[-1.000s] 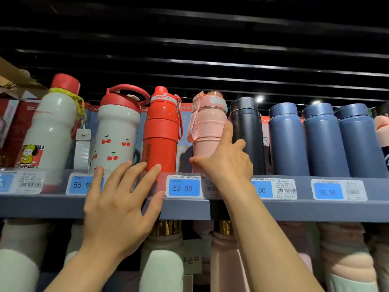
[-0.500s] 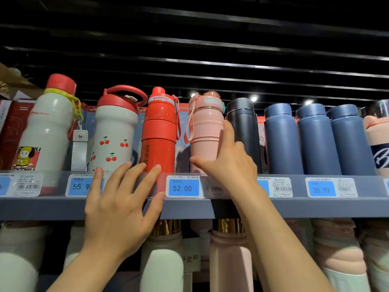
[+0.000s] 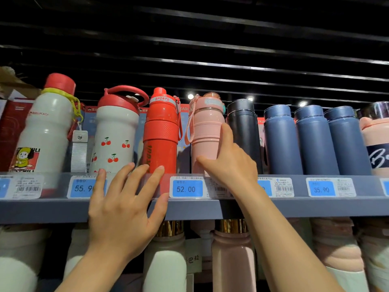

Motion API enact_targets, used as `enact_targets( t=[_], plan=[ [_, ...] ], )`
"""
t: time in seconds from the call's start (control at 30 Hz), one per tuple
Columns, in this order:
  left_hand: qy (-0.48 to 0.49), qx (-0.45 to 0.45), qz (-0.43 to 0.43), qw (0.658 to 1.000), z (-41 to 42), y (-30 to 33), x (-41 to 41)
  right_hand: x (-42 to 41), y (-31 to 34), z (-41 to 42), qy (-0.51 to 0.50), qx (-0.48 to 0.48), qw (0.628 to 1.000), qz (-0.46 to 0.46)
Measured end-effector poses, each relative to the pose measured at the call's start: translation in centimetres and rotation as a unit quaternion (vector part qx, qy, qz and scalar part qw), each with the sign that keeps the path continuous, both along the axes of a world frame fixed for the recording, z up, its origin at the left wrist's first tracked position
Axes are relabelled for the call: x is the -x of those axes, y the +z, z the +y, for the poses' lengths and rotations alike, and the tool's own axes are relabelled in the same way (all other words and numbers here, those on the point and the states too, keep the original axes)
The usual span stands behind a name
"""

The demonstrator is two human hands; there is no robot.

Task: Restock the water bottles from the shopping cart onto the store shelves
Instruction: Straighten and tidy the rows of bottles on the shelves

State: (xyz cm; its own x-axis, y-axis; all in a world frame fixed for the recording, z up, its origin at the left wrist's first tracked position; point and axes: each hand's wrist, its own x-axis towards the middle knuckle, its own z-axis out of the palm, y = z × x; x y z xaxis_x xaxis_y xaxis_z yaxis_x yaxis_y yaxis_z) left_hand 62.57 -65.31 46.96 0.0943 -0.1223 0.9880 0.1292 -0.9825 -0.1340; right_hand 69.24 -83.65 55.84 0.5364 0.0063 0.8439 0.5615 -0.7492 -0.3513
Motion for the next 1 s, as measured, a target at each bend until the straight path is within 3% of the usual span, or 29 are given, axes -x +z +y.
enact_targets(
  t=[0.23,0.5,1.0],
  plan=[
    [-0.008,-0.002,-0.008,1.0,0.0,0.0,-0.1,0.8,0.3,1.4,0.009,-0.049,0.998,0.026],
    [-0.011,-0.005,-0.01,1.0,0.0,0.0,-0.2,0.6,0.1,2.7,-0.056,-0.049,0.997,0.033],
    [-0.009,0.006,0.027,1.0,-0.1,-0.1,0.3,1.3,0.2,2.8,-0.075,-0.04,0.994,0.063]
  ],
)
